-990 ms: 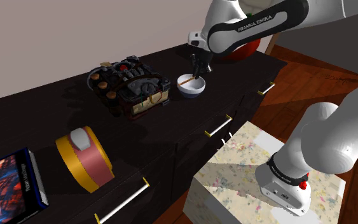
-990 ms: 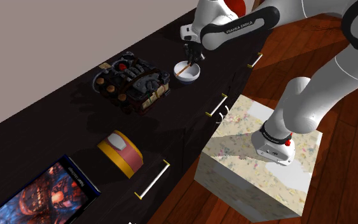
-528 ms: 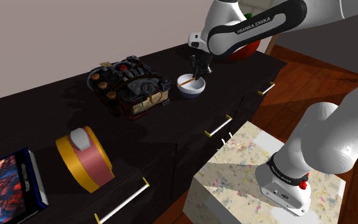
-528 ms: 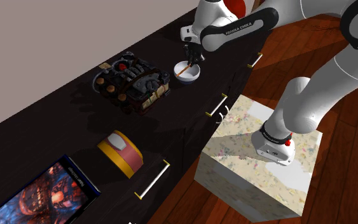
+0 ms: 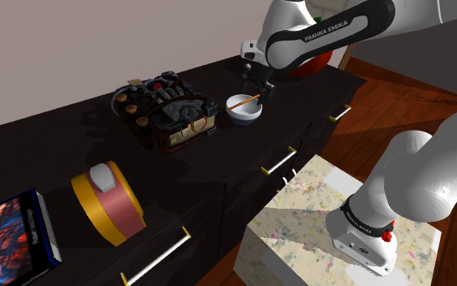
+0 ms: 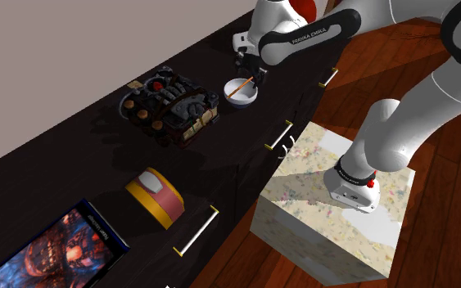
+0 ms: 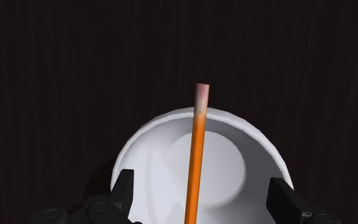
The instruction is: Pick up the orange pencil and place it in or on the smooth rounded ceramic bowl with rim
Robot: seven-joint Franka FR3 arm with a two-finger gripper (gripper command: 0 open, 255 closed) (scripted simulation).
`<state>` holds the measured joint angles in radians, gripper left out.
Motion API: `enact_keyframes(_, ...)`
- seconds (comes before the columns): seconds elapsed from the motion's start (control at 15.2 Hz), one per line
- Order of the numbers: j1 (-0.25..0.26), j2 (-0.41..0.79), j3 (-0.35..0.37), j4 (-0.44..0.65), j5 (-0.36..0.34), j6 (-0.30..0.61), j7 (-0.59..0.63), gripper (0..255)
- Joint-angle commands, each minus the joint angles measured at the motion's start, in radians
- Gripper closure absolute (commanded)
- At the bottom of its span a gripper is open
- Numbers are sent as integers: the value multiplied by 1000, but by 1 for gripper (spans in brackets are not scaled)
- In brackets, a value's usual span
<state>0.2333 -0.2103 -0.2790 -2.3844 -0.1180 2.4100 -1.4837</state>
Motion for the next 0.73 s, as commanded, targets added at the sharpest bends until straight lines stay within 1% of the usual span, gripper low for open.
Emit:
enact_keyframes(0.0, -1, -37, 7, 19, -7, -56, 6, 0)
enact_keyframes(0.13, -2, -78, 14, 42, -14, -119, 12, 0)
enact_keyframes(0.66, -2, -77, 15, 41, -14, -118, 12, 0)
